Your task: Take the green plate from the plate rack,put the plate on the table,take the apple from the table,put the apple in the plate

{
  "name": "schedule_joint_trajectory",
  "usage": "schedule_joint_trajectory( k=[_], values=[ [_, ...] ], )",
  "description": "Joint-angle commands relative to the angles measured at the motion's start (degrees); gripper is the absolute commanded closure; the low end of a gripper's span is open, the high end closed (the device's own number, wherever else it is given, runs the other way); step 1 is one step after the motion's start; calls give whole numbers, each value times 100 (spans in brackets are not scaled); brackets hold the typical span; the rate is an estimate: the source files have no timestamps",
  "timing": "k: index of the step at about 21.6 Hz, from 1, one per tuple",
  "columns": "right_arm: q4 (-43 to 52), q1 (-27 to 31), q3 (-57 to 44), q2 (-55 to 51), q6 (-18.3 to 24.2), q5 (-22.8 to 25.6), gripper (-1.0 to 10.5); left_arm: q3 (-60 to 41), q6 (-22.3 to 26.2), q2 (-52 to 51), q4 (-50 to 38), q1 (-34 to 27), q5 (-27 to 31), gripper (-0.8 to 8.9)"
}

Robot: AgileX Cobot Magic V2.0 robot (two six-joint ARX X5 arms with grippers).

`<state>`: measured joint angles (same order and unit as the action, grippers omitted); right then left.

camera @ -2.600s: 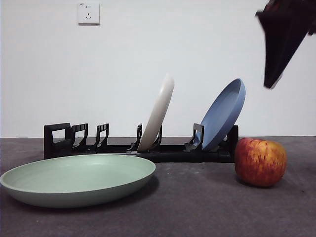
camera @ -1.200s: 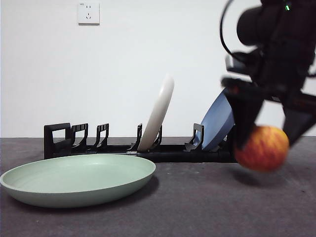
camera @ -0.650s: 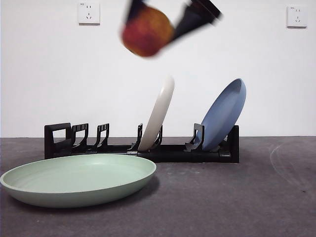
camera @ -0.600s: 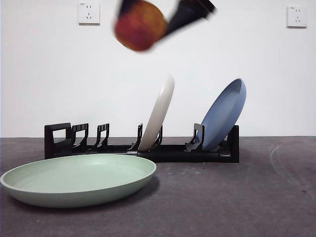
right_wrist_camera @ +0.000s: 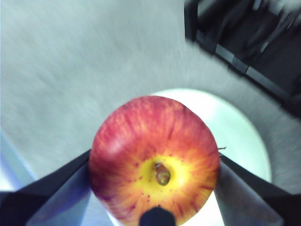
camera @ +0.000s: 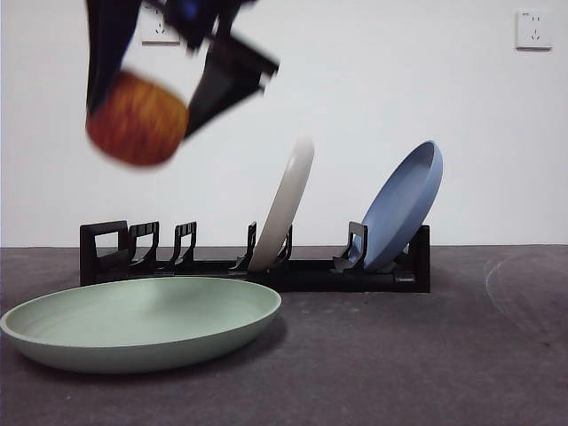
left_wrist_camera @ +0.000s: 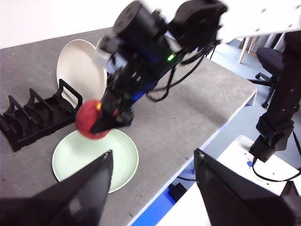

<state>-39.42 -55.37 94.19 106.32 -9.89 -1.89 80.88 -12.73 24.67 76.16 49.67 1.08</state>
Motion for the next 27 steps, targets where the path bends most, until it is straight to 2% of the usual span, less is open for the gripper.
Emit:
schedule_joint_trajectory(
  k=[1, 4, 11, 21, 22, 27],
  values=[
    [20, -17, 125, 334, -59, 2, 960, -33, -103, -39, -15, 55, -2, 526],
    [-26, -17, 136, 682, -63, 9, 960, -33, -127, -39, -17, 103, -4, 526],
    [-269, -11, 136, 1071, -42, 452, 959, -35, -168, -39, -15, 107, -7, 526],
    [-422, -7, 136, 1537, -31, 503, 957, -35, -186, -39, -15, 107, -157, 526],
    [-393, -7, 133, 1537, -22, 492, 916, -35, -184, -39, -15, 107, -155, 526],
    [-417, -2, 133, 1537, -44, 494, 488, -35, -184, -39, -15, 107, -155, 526]
  ],
)
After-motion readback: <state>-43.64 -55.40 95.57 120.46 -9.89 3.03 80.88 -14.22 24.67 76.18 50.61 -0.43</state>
